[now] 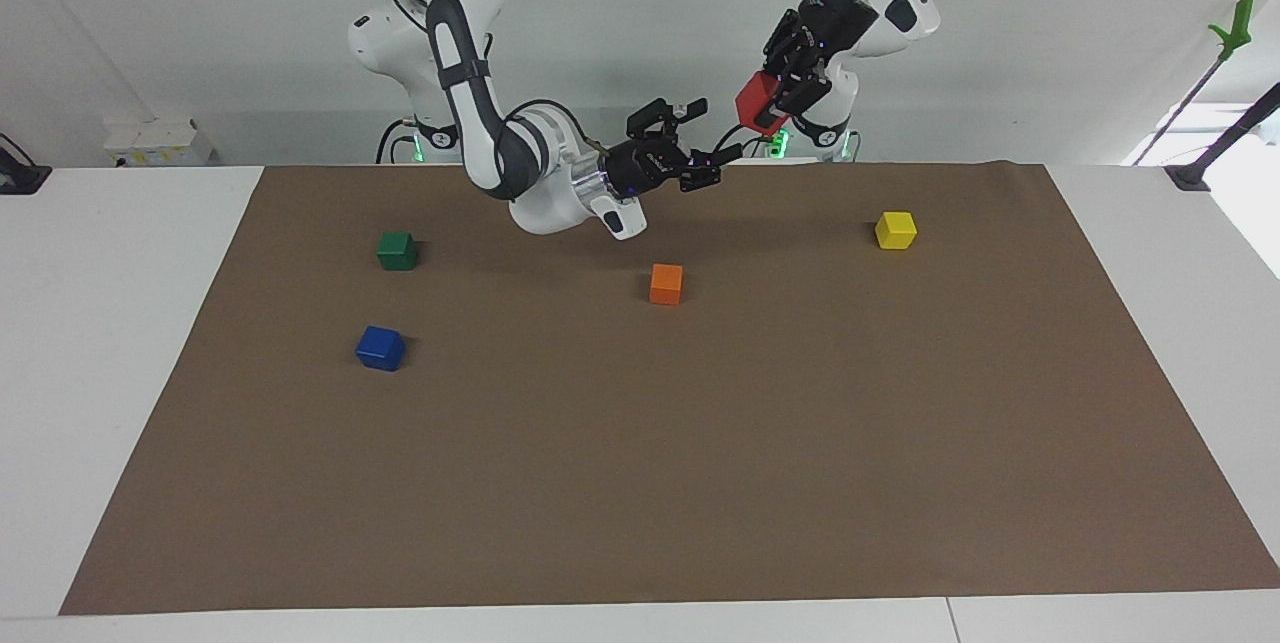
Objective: Transfer red block to right arm and stack on blue block
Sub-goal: 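Carry the red cube toward the right gripper and close the right gripper on it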
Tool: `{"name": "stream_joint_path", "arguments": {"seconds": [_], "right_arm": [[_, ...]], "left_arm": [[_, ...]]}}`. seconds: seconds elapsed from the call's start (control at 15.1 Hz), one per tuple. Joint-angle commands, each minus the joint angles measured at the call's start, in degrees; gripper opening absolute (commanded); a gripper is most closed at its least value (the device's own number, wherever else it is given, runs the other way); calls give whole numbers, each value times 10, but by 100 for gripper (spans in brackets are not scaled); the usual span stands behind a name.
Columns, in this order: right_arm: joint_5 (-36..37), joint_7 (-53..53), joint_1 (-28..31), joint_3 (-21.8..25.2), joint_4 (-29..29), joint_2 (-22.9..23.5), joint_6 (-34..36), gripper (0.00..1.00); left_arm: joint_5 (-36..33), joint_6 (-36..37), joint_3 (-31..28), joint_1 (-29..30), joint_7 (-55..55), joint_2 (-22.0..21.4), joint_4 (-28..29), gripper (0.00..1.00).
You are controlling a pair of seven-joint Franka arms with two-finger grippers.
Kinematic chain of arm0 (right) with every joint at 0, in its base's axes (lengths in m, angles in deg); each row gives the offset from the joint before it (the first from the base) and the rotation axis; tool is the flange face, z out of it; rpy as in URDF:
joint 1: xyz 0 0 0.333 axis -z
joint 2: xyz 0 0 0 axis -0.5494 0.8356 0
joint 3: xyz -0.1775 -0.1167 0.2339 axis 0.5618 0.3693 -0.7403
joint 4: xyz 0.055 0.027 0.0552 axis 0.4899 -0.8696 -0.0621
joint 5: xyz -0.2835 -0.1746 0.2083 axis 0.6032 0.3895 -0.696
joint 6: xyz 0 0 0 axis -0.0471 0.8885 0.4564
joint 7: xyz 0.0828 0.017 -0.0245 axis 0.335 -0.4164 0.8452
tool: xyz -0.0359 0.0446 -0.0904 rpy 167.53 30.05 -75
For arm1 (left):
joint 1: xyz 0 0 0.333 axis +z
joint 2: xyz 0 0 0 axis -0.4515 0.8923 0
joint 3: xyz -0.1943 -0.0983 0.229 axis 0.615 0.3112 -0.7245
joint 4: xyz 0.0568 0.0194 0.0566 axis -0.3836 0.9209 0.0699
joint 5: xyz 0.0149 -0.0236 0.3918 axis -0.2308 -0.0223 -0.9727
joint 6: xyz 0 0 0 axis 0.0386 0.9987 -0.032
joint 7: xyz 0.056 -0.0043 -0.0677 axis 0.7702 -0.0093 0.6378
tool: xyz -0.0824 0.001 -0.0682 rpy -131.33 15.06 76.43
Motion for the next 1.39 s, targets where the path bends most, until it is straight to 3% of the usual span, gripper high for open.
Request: {"name": "stream_joint_path", "arguments": {"seconds": [0.0, 0.33, 0.66, 0.99, 1.32], "right_arm": [[-47, 16, -18, -6, 28, 13, -19, 100], [-107, 18, -25, -30, 46, 13, -20, 100], [-105, 39, -21, -33, 50, 29, -21, 100], [-155, 36, -22, -55, 70, 29, -7, 100], [-158, 28, -16, -58, 67, 28, 12, 91]], "left_arm": [[15, -15, -6, -5, 7, -20, 22, 0], [17, -19, -5, -5, 7, -21, 23, 0], [33, -35, -5, -6, 7, -27, 34, 0], [57, -35, -6, -4, 8, -32, 45, 0], [66, -39, -7, -5, 5, -37, 55, 0]]}}
